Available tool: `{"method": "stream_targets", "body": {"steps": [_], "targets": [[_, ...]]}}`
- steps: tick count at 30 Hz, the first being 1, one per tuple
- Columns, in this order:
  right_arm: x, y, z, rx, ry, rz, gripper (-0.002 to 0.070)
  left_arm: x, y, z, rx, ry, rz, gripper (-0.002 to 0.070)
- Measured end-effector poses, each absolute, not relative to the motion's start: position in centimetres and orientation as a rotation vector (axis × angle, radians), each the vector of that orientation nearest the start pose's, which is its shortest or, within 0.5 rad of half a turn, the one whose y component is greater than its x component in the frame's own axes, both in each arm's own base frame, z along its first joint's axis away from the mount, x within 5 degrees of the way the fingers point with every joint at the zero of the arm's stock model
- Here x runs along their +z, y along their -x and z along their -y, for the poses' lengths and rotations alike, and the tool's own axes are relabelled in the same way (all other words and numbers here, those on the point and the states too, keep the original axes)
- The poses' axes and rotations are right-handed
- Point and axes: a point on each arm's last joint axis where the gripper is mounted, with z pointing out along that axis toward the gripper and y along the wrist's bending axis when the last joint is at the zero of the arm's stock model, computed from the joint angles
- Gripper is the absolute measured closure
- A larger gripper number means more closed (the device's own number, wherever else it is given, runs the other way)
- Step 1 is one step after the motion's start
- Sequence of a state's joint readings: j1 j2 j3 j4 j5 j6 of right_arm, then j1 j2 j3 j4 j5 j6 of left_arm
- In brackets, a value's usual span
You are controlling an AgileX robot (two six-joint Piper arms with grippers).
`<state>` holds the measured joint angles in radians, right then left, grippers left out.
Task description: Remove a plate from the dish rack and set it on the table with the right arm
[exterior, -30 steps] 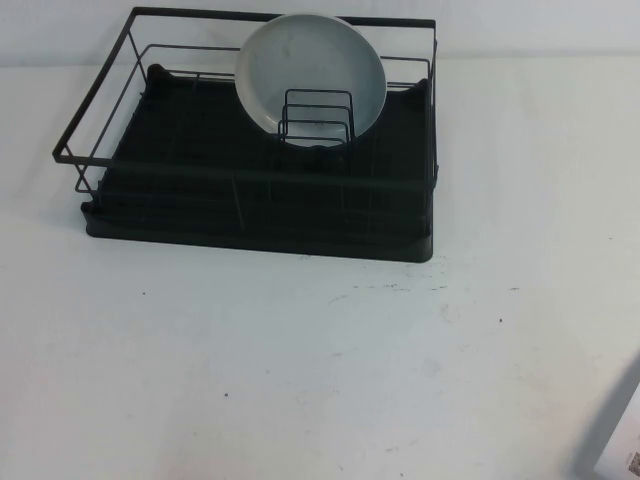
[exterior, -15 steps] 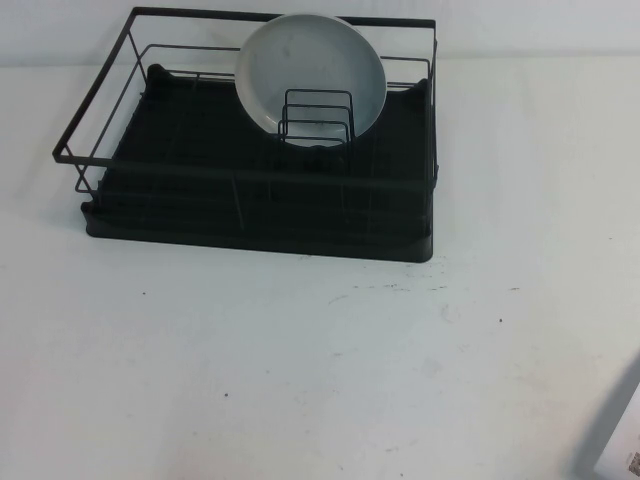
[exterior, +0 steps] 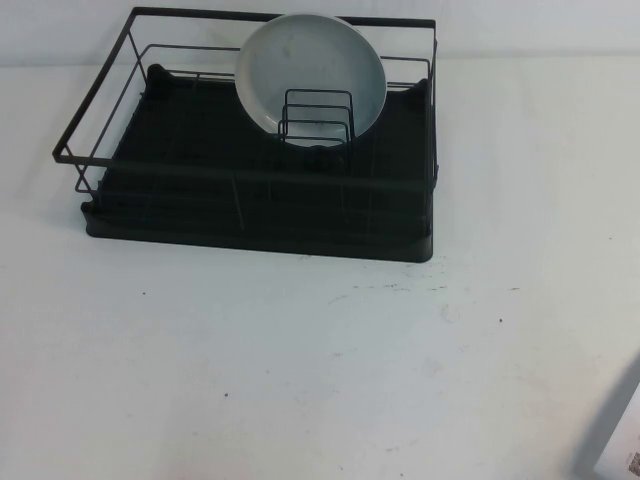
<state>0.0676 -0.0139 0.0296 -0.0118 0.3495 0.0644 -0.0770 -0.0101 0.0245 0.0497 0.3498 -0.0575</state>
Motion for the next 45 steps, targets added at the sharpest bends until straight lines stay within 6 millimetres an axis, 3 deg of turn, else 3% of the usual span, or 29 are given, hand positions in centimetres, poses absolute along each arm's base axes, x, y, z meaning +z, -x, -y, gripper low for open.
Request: {"method": "stream_targets", "body": {"steps": [12, 22, 31, 35, 40, 45], "targets": [[17.4, -5.3, -0.6, 0.16, -0.042, -1.837, 0.0694, 17.4, -5.3, 0.3, -0.046, -0.049, -1.847, 0.0679], [19.2, -5.6, -1.1, 0.566, -0.369, -1.625, 0.0694, 17.4, -5.3, 0.3, -0.046, -0.049, -1.847, 0.0679], [19.8, -5.6, -0.9, 0.739, -0.547, -1.512, 0.0694, 17.4, -5.3, 0.3, -0.046, -0.049, -1.847, 0.0679], [20.1, -5.8, -1.2, 0.785, -0.58, -1.563, 0.0694, 17.4, -5.3, 0.3, -0.046, -0.049, -1.847, 0.0679], [23.0, -7.5, -2.0, 0.723, -0.483, -1.748, 0.0694, 17.4, -5.3, 0.3, -0.046, -0.049, -1.847, 0.0679], [27.7, -11.9, -2.8, 0.613, -0.287, -1.921, 0.0694, 17.4, -5.3, 0.3, -0.046, -0.049, -1.847, 0.0679]]}}
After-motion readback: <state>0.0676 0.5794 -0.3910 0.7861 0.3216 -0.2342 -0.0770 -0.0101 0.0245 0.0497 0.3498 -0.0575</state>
